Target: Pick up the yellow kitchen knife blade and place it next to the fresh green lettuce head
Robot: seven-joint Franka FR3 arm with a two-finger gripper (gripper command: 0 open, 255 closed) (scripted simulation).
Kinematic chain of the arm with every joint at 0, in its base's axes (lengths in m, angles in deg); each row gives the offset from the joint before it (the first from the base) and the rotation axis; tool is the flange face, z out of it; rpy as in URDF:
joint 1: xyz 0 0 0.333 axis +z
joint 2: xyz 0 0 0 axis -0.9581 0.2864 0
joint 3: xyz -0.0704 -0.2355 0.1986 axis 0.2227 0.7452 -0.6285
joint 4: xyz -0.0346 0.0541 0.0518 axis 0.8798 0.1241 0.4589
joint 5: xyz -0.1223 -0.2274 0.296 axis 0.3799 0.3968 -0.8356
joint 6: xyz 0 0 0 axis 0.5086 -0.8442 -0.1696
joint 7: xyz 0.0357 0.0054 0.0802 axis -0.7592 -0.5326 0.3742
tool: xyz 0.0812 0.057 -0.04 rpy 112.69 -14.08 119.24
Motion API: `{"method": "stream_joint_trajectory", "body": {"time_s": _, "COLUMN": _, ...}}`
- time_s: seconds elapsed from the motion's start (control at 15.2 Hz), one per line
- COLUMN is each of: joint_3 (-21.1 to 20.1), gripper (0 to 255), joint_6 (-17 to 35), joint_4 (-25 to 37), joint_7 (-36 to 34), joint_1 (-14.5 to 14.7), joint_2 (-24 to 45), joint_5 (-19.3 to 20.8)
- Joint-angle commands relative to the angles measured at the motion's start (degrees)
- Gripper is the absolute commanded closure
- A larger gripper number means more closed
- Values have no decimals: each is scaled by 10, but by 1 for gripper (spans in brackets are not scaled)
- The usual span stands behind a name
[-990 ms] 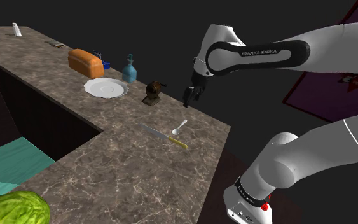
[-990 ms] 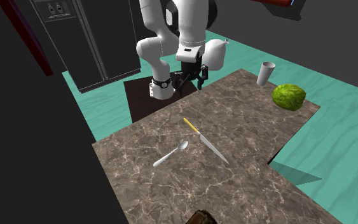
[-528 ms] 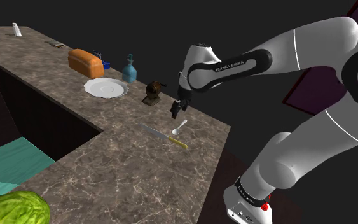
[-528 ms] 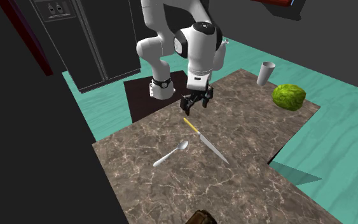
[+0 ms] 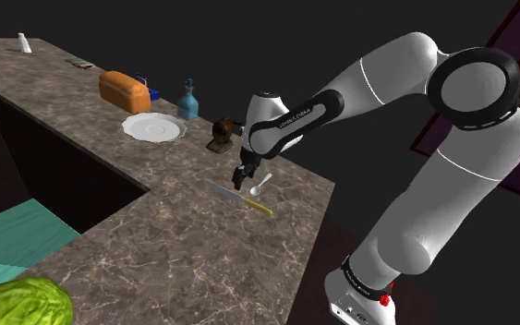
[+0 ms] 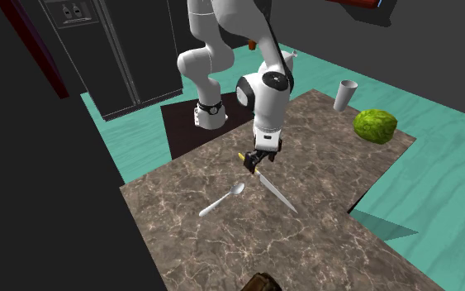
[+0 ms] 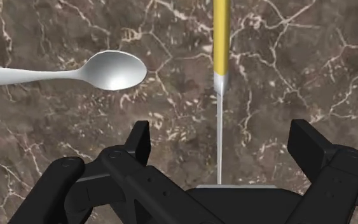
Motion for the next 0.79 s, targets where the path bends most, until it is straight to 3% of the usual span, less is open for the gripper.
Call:
{"method": "stream_joint_trajectory", "body": {"time_s": 0.0, "joint_3": -4, "gripper": 0, "joint_6": 28, "joint_4": 15, "joint_7": 1, "joint_1": 5, "joint_2": 48, "joint_5": 2}}
{"method": "stream_joint_trajectory", "body": {"time_s": 0.73, "joint_3": -4, "gripper": 0, "joint_6": 101, "joint_4": 25, "joint_7": -1, "joint_1": 8, "joint_2": 134, "joint_5": 9}}
